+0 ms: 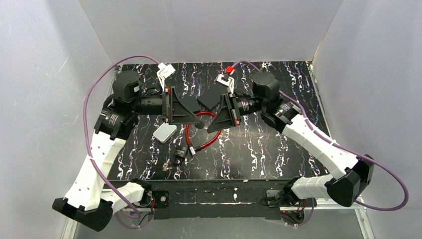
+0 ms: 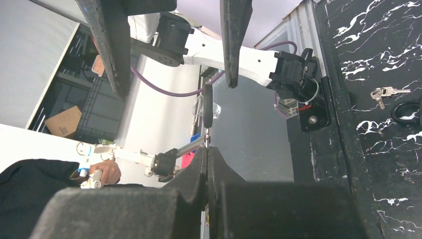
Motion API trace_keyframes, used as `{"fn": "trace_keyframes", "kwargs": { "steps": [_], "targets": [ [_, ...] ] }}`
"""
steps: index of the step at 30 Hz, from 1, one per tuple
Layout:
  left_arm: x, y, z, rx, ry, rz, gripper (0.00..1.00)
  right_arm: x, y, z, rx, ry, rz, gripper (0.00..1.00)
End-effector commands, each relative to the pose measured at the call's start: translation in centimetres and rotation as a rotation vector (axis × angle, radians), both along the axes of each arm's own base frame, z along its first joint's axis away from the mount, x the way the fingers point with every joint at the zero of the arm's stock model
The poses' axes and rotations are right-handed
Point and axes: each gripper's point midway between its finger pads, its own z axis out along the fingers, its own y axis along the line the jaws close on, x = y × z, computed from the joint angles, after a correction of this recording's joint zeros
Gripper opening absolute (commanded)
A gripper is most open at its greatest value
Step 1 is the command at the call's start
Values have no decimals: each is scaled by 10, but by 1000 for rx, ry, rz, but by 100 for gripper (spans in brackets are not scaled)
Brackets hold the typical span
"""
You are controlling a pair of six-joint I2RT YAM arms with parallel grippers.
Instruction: Unlock with the key
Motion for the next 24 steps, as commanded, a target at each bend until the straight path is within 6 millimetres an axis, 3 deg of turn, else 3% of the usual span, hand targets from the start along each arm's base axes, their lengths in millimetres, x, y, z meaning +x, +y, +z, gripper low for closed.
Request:
{"fn": "trace_keyframes", "kwargs": {
  "steps": [1,6,14,24],
  "targets": [
    [-5,5,1,27,-24,-6,64,-7,-6,30,74,-75,48,1],
    [-11,3,1,4,-9,-57,44,-6,-7,31,77,-77,36,1],
    [-16,2,-7,4,18,-78,39,-2,-2,34,82,-78,41,1],
    [-8,-5,-21,22,55,-79,35,1,0,29,74,-61,37,1]
  ]
}}
